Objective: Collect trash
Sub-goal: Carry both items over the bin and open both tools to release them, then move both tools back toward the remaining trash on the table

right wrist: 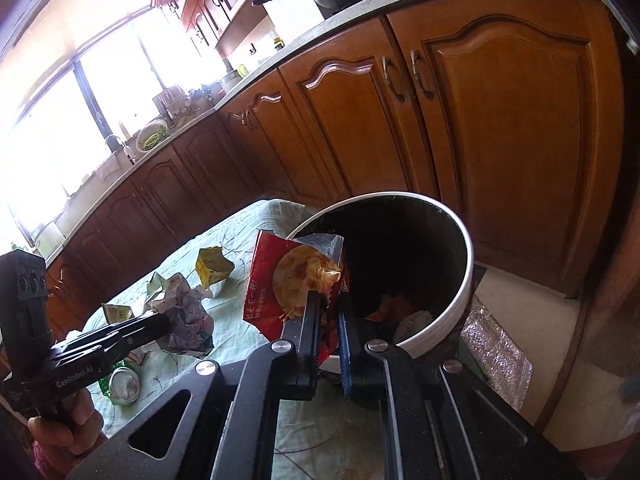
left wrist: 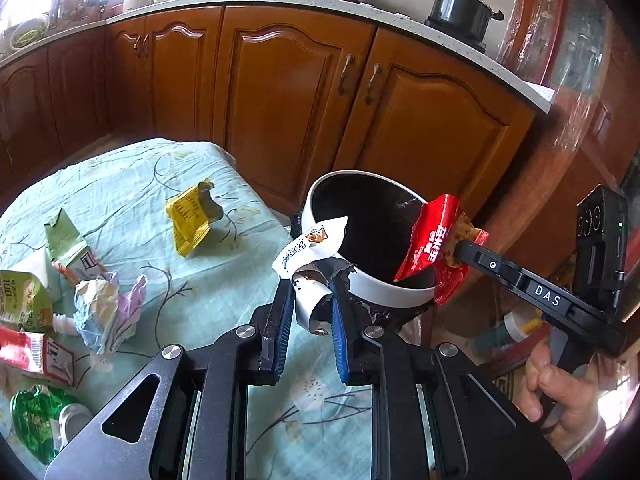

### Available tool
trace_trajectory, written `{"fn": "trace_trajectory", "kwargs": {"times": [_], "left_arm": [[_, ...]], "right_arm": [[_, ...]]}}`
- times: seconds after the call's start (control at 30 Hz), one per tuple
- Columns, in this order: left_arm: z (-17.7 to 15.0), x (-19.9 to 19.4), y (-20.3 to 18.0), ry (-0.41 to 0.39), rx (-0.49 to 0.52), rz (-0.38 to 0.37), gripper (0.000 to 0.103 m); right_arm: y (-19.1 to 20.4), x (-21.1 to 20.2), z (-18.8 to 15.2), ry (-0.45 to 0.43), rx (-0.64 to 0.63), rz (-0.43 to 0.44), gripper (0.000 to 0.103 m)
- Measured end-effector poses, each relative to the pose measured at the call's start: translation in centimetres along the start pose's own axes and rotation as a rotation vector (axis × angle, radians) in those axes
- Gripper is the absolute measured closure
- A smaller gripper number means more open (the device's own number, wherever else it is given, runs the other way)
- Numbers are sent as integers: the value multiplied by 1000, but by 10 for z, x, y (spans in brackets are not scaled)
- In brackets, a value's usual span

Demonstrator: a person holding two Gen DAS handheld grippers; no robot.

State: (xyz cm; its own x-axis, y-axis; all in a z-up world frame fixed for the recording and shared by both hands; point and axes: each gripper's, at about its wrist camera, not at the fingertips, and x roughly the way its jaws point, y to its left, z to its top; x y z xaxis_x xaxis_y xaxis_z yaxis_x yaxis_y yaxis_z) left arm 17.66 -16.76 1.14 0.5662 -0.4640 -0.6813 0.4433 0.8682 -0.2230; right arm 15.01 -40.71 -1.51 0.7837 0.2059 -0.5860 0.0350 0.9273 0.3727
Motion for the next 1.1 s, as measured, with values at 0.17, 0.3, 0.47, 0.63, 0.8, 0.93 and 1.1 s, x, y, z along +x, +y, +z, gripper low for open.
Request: {"fn": "trace_trajectory", "kwargs": {"times": [0.17,0.3,0.47,0.63,0.8,0.93,1.1], "left_arm": [[15,15,-13,5,26,-18,86],[30,32,-24,20,35,-36,86],[44,51,-38,37,55,-45,86],[54,71,-48,62,77,-36,86],[55,87,-53,91,88,-29,84],[55,97,-53,115,77,-25,72],[52,92,-56,97,73,-22,48]], "right_arm": [[-11,6,13,3,-9,-42,95],[-15,13,23,14,-27,-77,95],[-23,20,33,34,-55,-106,95],[-26,35,37,77,-67,-128,93],[-28,40,37,97,-66,-128,91],[-36,44,38,104,-46,-131,81],[-39,37,38,76,-11,-120,43]]}}
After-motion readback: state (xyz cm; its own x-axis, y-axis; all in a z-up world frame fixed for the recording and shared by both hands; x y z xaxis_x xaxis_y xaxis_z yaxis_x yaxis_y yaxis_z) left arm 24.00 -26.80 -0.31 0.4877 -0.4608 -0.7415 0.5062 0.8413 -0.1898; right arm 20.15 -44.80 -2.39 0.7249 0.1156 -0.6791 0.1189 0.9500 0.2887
